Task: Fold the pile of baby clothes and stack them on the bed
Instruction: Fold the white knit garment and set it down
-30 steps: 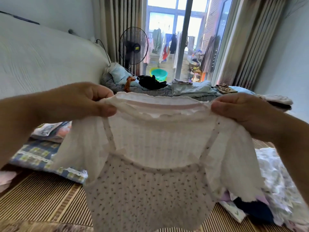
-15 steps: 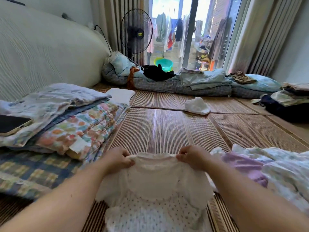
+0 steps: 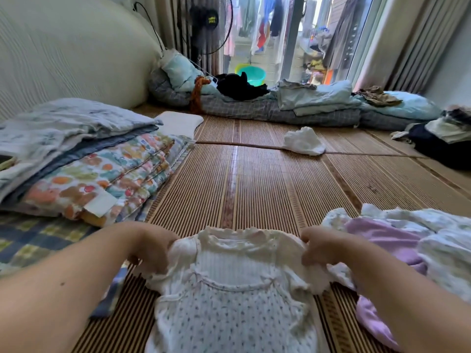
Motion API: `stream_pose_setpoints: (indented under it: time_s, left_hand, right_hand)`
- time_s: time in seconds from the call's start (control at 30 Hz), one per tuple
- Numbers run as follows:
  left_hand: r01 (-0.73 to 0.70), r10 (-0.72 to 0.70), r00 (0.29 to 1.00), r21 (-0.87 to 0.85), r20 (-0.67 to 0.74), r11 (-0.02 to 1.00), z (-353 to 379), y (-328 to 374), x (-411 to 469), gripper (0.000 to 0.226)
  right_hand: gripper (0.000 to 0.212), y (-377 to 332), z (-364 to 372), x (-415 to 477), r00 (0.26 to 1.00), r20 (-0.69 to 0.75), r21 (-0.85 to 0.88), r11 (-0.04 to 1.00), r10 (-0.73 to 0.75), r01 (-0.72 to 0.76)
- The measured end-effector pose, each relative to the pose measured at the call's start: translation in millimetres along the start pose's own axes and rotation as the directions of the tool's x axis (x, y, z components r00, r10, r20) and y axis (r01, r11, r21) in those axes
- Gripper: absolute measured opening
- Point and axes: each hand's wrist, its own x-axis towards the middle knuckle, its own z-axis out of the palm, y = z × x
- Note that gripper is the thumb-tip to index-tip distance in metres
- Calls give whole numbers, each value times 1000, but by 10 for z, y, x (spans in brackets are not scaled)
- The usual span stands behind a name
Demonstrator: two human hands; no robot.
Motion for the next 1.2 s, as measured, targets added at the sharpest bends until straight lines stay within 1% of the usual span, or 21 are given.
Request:
stream_pose_setpoints:
  time_s: [0.03, 0.1, 0.17, 0.2, 0.27, 0.3, 0.33, 0.37, 0.43, 0.5, 0.53, 0.57, 0.63, 0.7, 0.77, 0.83, 0.9, 0.97, 1.07, 1.1, 1.2]
  left_hand:
    - [40, -34, 997, 75, -76, 996, -2, 20, -71, 63]
    - [81, -75, 974, 20, -213, 997, -39, 66, -191, 62]
    - [17, -83, 957, -230, -280, 973, -67, 142, -273, 56]
    - [-38, -79, 958, -397, -276, 917, -65, 217, -312, 55]
    - [-125, -19, 978, -650, -209, 750, -26, 386, -385, 64]
    - [-138, 42, 987, -701, -153, 700, 12, 478, -405, 70]
    - [-130, 105, 991, -705, -79, 697, 52, 561, -414, 70]
    - [-122, 164, 986, -673, -1, 729, 94, 630, -415, 64]
    - [-137, 217, 975, -625, 53, 769, 162, 712, -384, 47]
    - [-166, 147, 986, -643, -85, 747, 184, 683, -275, 40]
    - [-166, 63, 981, -616, -185, 770, 193, 638, -183, 40]
    - [-143, -19, 958, -536, -285, 832, 195, 587, -106, 40]
    - [-27, -109, 932, -365, -345, 931, 197, 485, 31, 30]
    - [9, -119, 946, -343, -301, 939, 201, 428, 185, 18]
    - [-47, -60, 967, -405, -247, 913, 205, 444, 294, 17]
    - [-115, -8, 967, -469, -253, 875, 208, 522, 323, 10]
    - [-178, 6, 945, -499, -328, 848, 179, 565, 334, 5]
    - [-258, 15, 902, -511, -431, 820, 106, 577, 291, 3]
    - [-396, 42, 840, -560, -541, 728, -34, 542, 119, 7]
    - [-428, 62, 817, -530, -574, 732, -48, 525, 29, 10]
    - [-458, 188, 757, -304, -625, 835, 64, 487, -299, 12]
  right_hand:
    - [24, -3, -10, -54, 999, -44, 3, 1000, 14, -14]
    - [21, -25, -49, -132, 992, -123, 61, 998, 39, -31]
    - [19, -105, -88, -194, 984, -178, 199, 980, 29, 7]
    - [18, -177, -85, -219, 985, -173, 313, 949, 19, 37]
    - [12, -368, -33, -271, 997, -78, 585, 809, -19, 61]
    - [8, -463, 10, -292, 998, -13, 692, 720, -57, 50]
    - [8, -538, 67, -282, 995, 43, 752, 659, -93, 29]
    - [10, -585, 125, -258, 991, 74, 768, 641, -109, 13]
    - [15, -585, 220, -140, 999, -6, 711, 702, -50, 39]
    - [10, -503, 262, 4, 972, -231, 597, 794, 39, 109]
    - [8, -452, 270, 75, 948, -313, 553, 823, 62, 129]
    - [13, -411, 270, 115, 934, -352, 517, 846, 67, 134]
    - [38, -390, 297, 195, 960, -274, 462, 883, 53, 83]
    - [39, -397, 343, 267, 988, -144, 409, 912, 48, 15]
    - [26, -403, 371, 329, 994, -95, 411, 912, 47, -4]
    - [17, -399, 364, 391, 995, -101, 465, 885, 21, 29]
    - [10, -376, 320, 436, 988, -156, 536, 840, 4, 81]
    - [10, -325, 235, 410, 959, -282, 574, 802, 6, 164]
    - [4, -216, 110, 265, 923, -381, 613, 734, -51, 294]
    - [7, -168, 96, 189, 916, -392, 613, 718, -87, 331]
    - [18, -44, 142, -166, 878, -434, 526, 734, -203, 429]
